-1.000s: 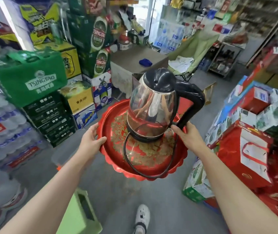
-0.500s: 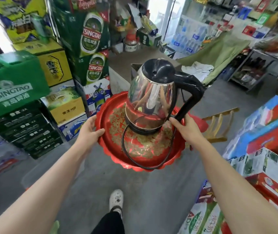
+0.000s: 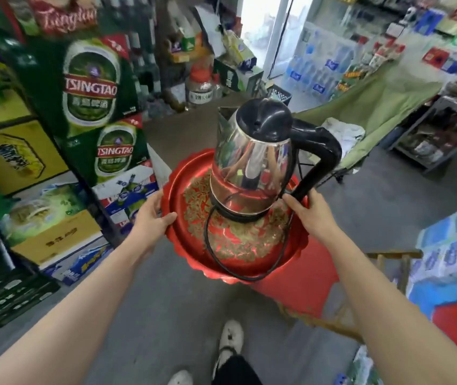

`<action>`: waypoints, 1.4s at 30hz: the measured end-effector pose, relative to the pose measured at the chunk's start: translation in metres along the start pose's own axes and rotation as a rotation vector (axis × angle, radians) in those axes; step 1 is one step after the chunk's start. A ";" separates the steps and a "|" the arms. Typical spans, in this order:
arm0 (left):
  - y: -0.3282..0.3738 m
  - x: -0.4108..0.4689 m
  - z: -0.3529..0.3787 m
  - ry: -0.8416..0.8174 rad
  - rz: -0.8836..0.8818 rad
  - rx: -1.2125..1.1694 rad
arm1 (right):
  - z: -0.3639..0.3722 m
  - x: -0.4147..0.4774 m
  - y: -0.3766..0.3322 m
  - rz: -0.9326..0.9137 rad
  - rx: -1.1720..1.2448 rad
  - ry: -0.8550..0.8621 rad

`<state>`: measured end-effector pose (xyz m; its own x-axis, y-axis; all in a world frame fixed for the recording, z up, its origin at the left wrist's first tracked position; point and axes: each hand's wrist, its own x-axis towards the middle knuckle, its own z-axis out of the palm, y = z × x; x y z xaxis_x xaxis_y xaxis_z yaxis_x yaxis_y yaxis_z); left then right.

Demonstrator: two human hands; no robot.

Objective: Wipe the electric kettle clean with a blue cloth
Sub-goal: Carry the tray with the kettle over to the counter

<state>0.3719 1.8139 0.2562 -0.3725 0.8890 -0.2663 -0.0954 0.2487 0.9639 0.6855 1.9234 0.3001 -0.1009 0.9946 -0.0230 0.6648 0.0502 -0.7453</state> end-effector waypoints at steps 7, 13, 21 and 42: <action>0.000 0.131 0.055 0.076 -0.027 0.002 | 0.004 0.173 0.026 -0.058 0.024 -0.127; -0.004 0.229 0.058 0.174 -0.143 0.000 | 0.046 0.300 0.027 -0.090 0.026 -0.238; 0.002 0.408 0.028 0.298 -0.206 0.022 | 0.157 0.480 0.004 -0.063 0.050 -0.330; -0.071 0.685 0.034 0.407 -0.313 0.460 | 0.330 0.756 0.068 -0.053 -0.014 -0.438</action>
<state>0.1554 2.4183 0.0048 -0.7170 0.5561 -0.4204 0.1130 0.6878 0.7171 0.4099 2.6491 0.0121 -0.4374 0.8585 -0.2676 0.6601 0.1045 -0.7439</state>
